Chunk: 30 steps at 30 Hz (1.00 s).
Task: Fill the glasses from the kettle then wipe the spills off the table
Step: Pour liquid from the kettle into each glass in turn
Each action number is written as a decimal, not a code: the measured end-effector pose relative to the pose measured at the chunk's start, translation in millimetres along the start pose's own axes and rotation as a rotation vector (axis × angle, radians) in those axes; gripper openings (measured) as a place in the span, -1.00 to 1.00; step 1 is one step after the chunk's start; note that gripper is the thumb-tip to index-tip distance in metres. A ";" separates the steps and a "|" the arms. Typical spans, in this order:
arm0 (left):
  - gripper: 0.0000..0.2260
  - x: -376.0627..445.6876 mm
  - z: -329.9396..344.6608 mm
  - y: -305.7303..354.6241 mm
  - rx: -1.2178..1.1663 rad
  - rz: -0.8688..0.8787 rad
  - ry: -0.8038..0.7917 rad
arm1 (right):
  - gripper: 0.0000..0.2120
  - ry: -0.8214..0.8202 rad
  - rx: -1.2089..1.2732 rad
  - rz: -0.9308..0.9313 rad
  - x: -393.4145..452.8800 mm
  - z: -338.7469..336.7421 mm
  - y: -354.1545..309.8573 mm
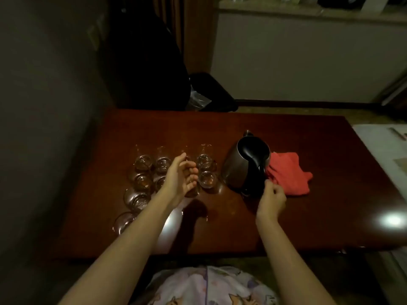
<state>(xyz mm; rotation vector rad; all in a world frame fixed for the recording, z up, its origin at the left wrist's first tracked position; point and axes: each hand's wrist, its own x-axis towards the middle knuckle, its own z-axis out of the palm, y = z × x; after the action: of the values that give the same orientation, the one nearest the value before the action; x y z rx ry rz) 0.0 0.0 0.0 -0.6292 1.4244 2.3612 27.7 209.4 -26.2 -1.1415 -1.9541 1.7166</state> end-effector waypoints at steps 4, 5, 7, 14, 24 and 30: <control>-0.69 1.2 3.5 -7.3 0.041 -0.027 0.018 | -0.83 -0.052 0.059 0.059 14.8 6.2 -12.1; -0.70 0.6 4.8 -8.1 0.053 -0.034 0.014 | -0.81 -0.090 0.080 0.075 17.7 9.6 -14.2; -0.70 -0.1 5.5 -8.6 0.099 -0.038 0.012 | -0.71 -0.168 0.143 0.129 22.4 15.3 -16.3; -0.72 -0.3 10.1 -6.3 0.131 -0.068 0.030 | -0.57 -0.358 0.054 0.193 36.4 15.0 -17.6; -0.74 -10.5 6.2 -19.8 0.074 -0.056 0.046 | -0.53 -0.234 -0.004 0.172 14.6 3.3 -6.7; -0.74 -19.7 -5.0 -29.3 0.077 -0.053 0.034 | -0.52 -0.151 0.000 0.121 -9.4 -12.5 9.3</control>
<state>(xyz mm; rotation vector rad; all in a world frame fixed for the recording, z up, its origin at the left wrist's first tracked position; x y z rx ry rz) 31.8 8.1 -13.9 -0.6804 1.4867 2.2535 45.5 211.0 -29.3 -1.1832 -2.0081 1.9167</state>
